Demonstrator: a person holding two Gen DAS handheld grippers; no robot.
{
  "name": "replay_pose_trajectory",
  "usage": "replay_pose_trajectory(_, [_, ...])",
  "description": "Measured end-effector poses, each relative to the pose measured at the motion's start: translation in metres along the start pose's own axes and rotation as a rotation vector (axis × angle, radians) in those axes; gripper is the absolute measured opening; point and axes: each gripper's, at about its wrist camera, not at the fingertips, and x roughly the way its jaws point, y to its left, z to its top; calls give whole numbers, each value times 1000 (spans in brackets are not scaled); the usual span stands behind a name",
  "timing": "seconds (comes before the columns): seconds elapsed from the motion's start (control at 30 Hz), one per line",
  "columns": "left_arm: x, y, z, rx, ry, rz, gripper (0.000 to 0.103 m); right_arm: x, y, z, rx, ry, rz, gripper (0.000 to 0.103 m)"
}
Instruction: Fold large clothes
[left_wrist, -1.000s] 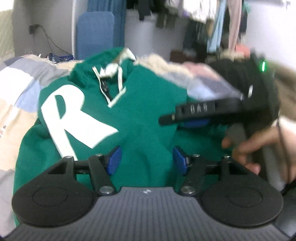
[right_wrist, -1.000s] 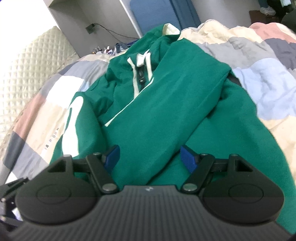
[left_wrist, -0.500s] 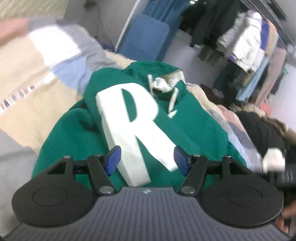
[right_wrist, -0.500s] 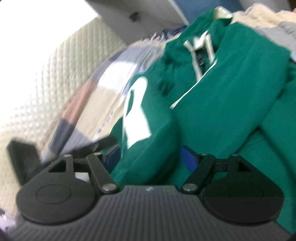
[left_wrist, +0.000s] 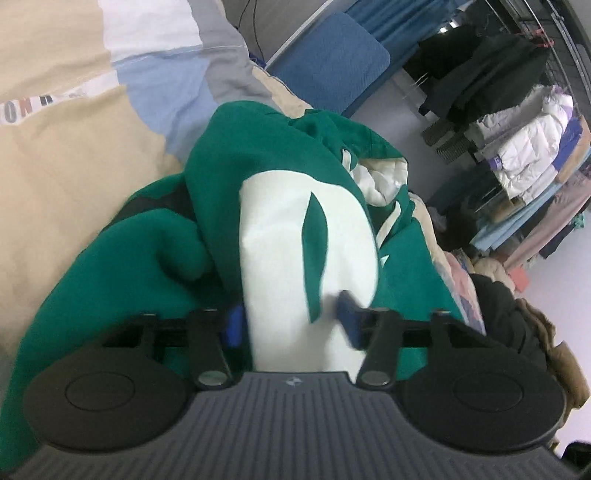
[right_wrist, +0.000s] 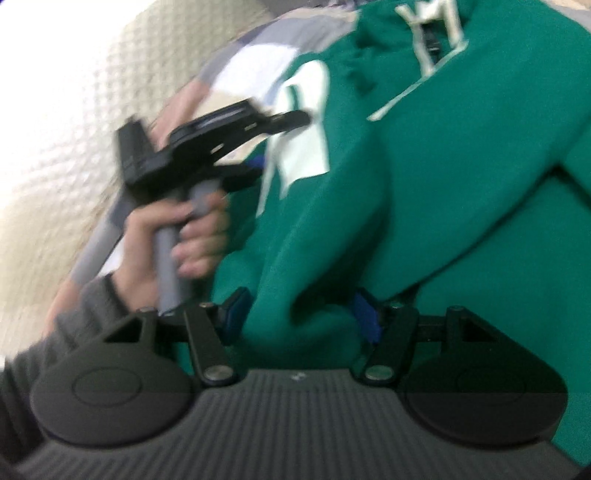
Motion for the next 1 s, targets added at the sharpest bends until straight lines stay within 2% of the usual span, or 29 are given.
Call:
replay_pose_trajectory(0.07, [2,2,4,0,-4,-13,22,2,6,0,-37,15,3,65])
replay_pose_trajectory(0.17, [-5,3,9,-8,-32,-17,10,8,14,-2,-98,43,-18,64])
replay_pose_trajectory(0.23, [-15,2,14,-20,-56,-19,9,17,18,-3,-145,65,-68,63])
replay_pose_trajectory(0.27, [-19,3,16,-16,-72,-16,8,17,18,-5,-161,70,-78,59])
replay_pose_trajectory(0.3, [-23,3,18,-17,-84,-14,8,14,20,-5,-176,67,-91,52])
replay_pose_trajectory(0.37, [-32,7,23,-46,-103,-18,8,6,20,-4,-193,47,-110,31])
replay_pose_trajectory(0.43, [-41,12,27,-70,-133,-25,8,-2,18,3,-189,-6,-109,21])
replay_pose_trajectory(0.47, [-46,14,30,-80,-148,-32,8,-11,19,7,-199,-49,-115,19])
replay_pose_trajectory(0.57, [-58,21,37,-128,-184,-69,8,-33,20,21,-210,-150,-125,18])
replay_pose_trajectory(0.63, [-61,22,39,-126,-191,-64,8,-45,18,31,-208,-214,-136,18])
replay_pose_trajectory(0.7, [-60,21,39,-106,-187,-48,8,-47,12,39,-188,-234,-164,18])
replay_pose_trajectory(0.8, [-50,20,34,-78,-166,8,8,-29,-2,48,-156,-189,-243,18])
replay_pose_trajectory(0.9, [-36,18,24,1,-148,83,9,-5,-23,49,-96,-114,-303,19])
replay_pose_trajectory(1.0, [-21,17,16,58,-124,158,10,13,-34,47,-89,-76,-360,25])
